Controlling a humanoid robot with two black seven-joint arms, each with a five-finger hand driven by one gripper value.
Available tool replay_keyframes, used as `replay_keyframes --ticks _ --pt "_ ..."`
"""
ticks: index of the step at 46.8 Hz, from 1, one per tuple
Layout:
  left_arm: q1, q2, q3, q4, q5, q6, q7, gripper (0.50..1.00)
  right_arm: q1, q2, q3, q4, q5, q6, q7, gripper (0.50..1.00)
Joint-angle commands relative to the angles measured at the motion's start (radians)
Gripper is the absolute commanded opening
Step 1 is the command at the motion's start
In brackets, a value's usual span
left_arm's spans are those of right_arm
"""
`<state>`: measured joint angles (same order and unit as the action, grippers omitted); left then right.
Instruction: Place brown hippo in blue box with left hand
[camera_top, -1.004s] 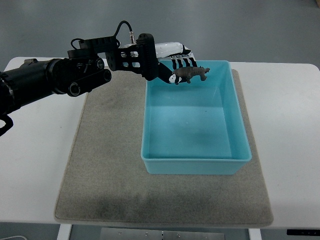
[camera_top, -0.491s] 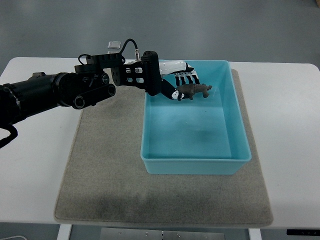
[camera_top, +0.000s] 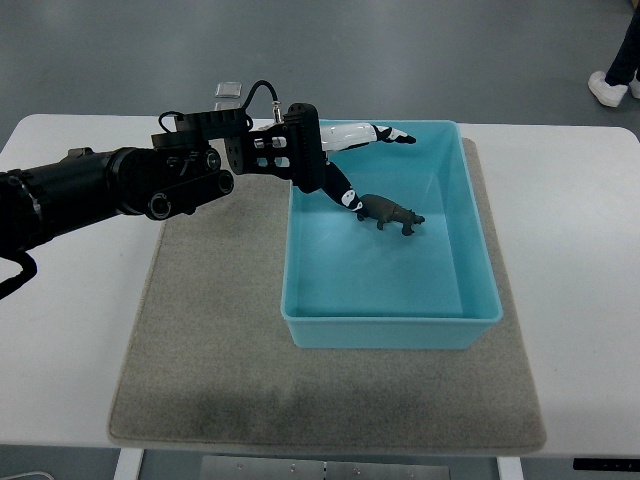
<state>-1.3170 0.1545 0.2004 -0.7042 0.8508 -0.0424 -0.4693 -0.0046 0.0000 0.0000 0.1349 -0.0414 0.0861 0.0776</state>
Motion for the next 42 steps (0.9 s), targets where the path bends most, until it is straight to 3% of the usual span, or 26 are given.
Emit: replay_keyframes --ticks 1,24,42 --pt "-0.001 0.007 -0.004 0.015 -0.006 0.001 0.000 0.992 0.000 0.000 0.000 0.000 0.000 0.000 -0.001 0.936" --pt "0.048 0.010 -0.216 0.273 -0.039 0.009 -0.002 0.992 0.000 0.000 0.000 0.000 0.000 0.000 0.001 0.936" --pt "0.093 -0.003 -0.226 0.437 -0.464 0.012 0.008 0.992 0.000 0.000 0.000 0.000 0.000 0.000 -0.001 0.936"
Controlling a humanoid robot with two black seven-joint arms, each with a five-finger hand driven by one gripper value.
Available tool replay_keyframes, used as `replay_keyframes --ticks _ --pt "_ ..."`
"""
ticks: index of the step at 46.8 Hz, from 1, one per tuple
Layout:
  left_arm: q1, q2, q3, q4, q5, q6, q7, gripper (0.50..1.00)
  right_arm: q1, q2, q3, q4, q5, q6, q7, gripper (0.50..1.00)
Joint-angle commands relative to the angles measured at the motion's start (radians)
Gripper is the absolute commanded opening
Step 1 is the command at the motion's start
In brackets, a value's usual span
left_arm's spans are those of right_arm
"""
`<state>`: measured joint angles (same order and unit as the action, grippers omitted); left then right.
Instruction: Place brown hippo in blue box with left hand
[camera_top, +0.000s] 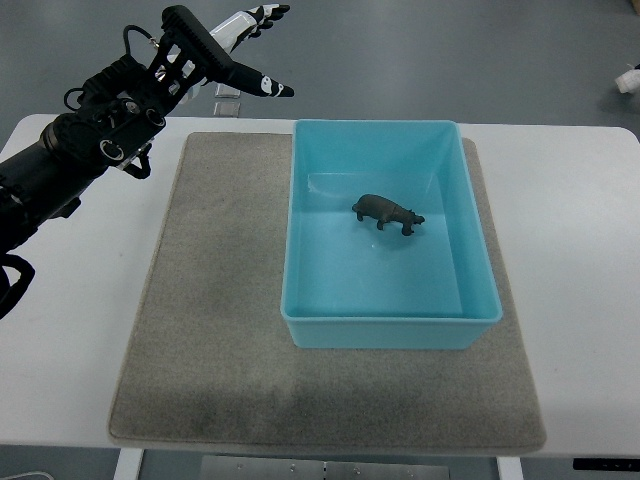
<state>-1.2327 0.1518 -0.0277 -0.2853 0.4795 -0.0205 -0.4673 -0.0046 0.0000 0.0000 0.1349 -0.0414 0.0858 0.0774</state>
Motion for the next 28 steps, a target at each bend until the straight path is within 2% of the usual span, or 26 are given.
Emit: replay_keyframes --ticks 1,8,11,21,28 --pt "0.013 0.000 0.002 0.021 -0.117 -0.012 0.013 0.992 0.000 0.000 0.000 0.000 0.000 0.000 0.001 0.936" --pt "0.041 -0.020 -0.015 0.025 -0.242 -0.012 0.105 0.994 0.000 0.000 0.000 0.000 0.000 0.000 -0.001 0.936" --pt "0.052 -0.038 -0.044 0.025 -0.304 -0.013 0.117 0.994 0.000 0.000 0.000 0.000 0.000 0.000 -0.001 0.936" --pt "0.107 -0.040 -0.167 0.023 -0.455 -0.058 0.114 0.996 0.000 0.000 0.000 0.000 0.000 0.000 0.001 0.936" --pt "0.159 -0.043 -0.264 0.015 -0.472 -0.094 0.070 0.999 0.000 0.000 0.000 0.000 0.000 0.000 0.001 0.936"
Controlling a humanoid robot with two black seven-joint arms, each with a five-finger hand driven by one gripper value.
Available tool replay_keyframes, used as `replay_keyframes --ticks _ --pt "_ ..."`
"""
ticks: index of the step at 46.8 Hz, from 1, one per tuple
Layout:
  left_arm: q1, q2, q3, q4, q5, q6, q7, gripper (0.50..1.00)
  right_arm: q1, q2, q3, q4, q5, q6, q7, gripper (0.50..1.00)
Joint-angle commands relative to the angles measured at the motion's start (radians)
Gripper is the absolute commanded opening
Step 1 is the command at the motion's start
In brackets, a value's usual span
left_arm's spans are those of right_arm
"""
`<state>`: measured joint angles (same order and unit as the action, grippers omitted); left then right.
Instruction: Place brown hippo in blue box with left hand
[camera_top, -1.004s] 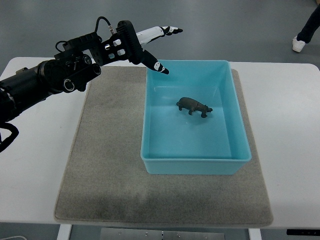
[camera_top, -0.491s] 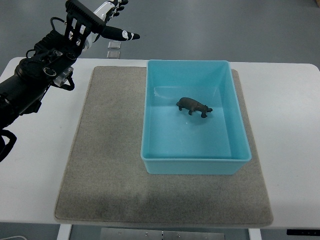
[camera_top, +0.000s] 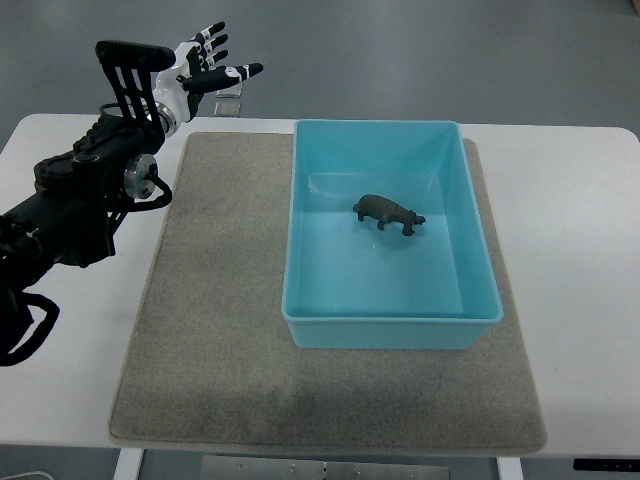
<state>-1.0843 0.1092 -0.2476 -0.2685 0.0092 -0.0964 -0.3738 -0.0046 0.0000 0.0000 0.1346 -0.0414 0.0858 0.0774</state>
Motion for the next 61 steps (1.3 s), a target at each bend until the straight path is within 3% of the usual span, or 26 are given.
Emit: replay_keyframes --ticks 1,11,22,61 --pt "0.014 0.001 -0.061 -0.002 -0.001 -0.026 -0.033 0.999 0.000 0.000 0.000 0.000 0.000 0.000 -0.001 0.936" --pt "0.050 0.001 -0.208 0.000 -0.020 -0.101 -0.047 0.999 0.000 0.000 0.000 0.000 0.000 0.000 -0.001 0.936" --pt "0.064 0.000 -0.236 -0.002 -0.179 -0.091 -0.027 0.999 0.000 0.000 0.000 0.000 0.000 0.000 -0.001 0.936" --pt "0.064 0.003 -0.240 -0.002 -0.170 -0.100 -0.030 0.999 0.000 0.000 0.000 0.000 0.000 0.000 -0.001 0.936"
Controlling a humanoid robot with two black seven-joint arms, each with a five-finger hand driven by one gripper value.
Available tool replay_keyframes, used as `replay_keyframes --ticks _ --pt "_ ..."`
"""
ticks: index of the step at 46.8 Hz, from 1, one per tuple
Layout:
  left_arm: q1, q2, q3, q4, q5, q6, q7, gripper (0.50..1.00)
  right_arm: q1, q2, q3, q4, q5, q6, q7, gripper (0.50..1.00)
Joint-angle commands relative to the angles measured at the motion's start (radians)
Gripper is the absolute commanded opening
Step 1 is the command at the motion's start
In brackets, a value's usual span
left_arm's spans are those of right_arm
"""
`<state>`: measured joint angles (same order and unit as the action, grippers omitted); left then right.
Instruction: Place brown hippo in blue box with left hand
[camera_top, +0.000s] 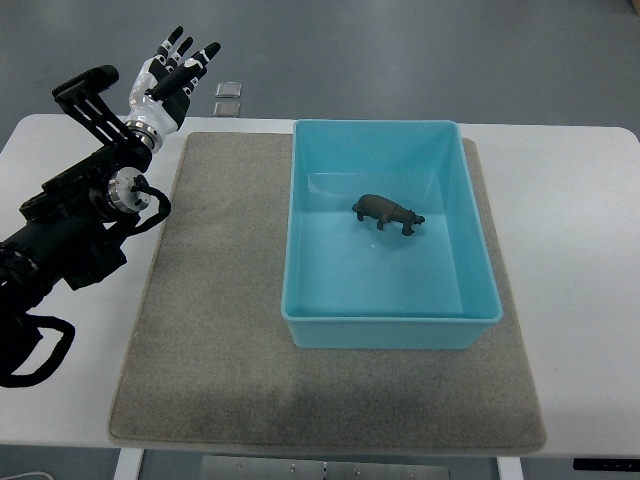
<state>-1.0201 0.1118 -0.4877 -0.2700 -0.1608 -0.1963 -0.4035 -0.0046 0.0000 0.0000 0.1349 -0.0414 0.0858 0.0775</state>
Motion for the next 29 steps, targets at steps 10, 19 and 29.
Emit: replay_keyframes --ticks 10,19,29 --pt "0.000 0.006 0.001 0.000 0.001 0.000 0.000 0.999 0.000 0.000 0.000 0.000 0.000 0.000 -0.001 0.936" --pt "-0.006 0.005 0.001 0.000 0.000 0.000 0.000 0.999 0.000 0.000 0.000 0.002 0.000 0.011 -0.001 0.936" --pt "-0.003 0.006 0.001 0.000 0.001 0.001 0.000 0.999 -0.002 0.000 0.000 0.000 0.000 0.011 0.013 0.936"
